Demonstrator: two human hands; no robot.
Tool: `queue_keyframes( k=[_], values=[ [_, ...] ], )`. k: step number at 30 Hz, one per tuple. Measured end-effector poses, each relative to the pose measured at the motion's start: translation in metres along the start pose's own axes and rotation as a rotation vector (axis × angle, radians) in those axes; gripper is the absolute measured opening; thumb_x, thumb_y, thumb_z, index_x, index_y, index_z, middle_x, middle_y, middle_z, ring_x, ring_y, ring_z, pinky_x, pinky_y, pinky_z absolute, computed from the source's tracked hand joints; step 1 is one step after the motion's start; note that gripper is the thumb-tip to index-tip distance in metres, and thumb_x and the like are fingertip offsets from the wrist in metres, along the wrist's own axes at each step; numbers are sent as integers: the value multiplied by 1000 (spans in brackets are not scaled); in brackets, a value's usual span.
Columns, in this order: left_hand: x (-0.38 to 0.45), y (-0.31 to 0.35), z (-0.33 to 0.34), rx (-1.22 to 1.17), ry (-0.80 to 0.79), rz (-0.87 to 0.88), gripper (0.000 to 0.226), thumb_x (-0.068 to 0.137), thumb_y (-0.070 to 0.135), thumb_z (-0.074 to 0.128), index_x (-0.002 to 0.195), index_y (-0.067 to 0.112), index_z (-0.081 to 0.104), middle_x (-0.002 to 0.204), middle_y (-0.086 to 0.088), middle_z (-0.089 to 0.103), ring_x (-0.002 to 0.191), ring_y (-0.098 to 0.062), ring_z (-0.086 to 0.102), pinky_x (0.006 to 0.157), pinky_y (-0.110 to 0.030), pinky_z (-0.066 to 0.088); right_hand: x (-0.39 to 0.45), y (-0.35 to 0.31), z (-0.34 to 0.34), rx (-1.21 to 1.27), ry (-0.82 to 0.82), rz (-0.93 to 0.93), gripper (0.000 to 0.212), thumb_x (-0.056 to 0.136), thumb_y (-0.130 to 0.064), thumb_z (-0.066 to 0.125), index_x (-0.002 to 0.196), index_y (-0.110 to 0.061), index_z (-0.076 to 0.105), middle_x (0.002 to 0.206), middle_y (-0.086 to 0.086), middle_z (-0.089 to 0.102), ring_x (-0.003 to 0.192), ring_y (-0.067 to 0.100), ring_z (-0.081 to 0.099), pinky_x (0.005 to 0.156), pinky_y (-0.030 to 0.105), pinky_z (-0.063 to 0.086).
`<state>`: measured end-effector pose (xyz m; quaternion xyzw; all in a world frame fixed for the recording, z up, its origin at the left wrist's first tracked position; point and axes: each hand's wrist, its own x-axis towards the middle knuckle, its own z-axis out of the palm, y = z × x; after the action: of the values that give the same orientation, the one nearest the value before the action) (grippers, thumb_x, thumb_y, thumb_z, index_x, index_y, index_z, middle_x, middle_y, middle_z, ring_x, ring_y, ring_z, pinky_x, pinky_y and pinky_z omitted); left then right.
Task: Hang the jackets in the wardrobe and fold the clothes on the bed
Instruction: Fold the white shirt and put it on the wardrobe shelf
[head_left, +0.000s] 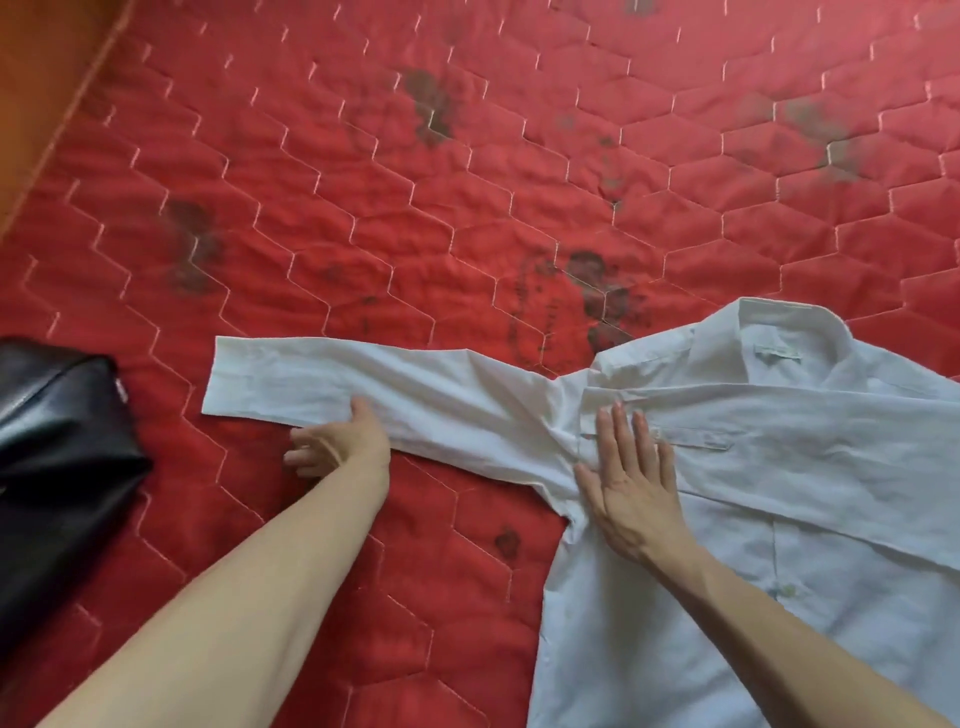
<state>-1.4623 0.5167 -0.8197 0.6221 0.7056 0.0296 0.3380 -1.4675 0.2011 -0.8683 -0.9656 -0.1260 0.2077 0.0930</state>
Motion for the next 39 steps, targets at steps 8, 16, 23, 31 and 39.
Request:
queue_keyframes(
  k=[8, 16, 23, 31, 39],
  values=[
    [84, 28, -42, -395, -158, -132, 16, 83, -3, 76, 90, 3, 63, 76, -10, 61, 62, -19, 53, 65, -30, 50, 4, -4, -12, 39, -145, 47, 81, 82, -73, -11, 150, -39, -37, 157, -18, -47, 146, 8, -45, 119, 37, -28],
    [115, 26, -44, -27, -211, 65, 26, 86, 2, 68, 112, -2, 70, 117, -19, 72, 102, -36, 71, 90, -44, 61, 2, -4, -21, 38, -115, 46, 95, 80, -77, -1, 163, -34, -15, 170, -14, -24, 154, 9, -28, 126, 42, -11],
    [35, 32, -65, -56, -102, 648, 13, 95, 16, 56, 91, 8, 47, 76, -3, 51, 83, -34, 54, 70, -35, 33, -12, -47, -37, 49, 316, 26, 83, 97, -60, 32, 164, -12, 24, 174, 8, 15, 160, 31, 10, 127, 58, 17],
    [-109, 0, -51, 30, -212, 1546, 13, 91, 8, 70, 97, 12, 59, 92, -1, 62, 82, -24, 61, 57, -36, 46, -20, -161, -120, 1515, 3, 4, 73, 89, -51, 76, 149, -24, 43, 140, 4, 61, 122, 7, 63, 95, 20, 50],
    [-207, -26, 6, 167, -473, 1995, 21, 95, 5, 65, 116, 2, 68, 119, -13, 71, 109, -33, 69, 93, -43, 57, -34, -47, -151, 1688, 476, 420, 15, 98, -26, 72, 97, -11, 67, 80, -2, 66, 70, 9, 62, 66, 22, 52]
  ],
)
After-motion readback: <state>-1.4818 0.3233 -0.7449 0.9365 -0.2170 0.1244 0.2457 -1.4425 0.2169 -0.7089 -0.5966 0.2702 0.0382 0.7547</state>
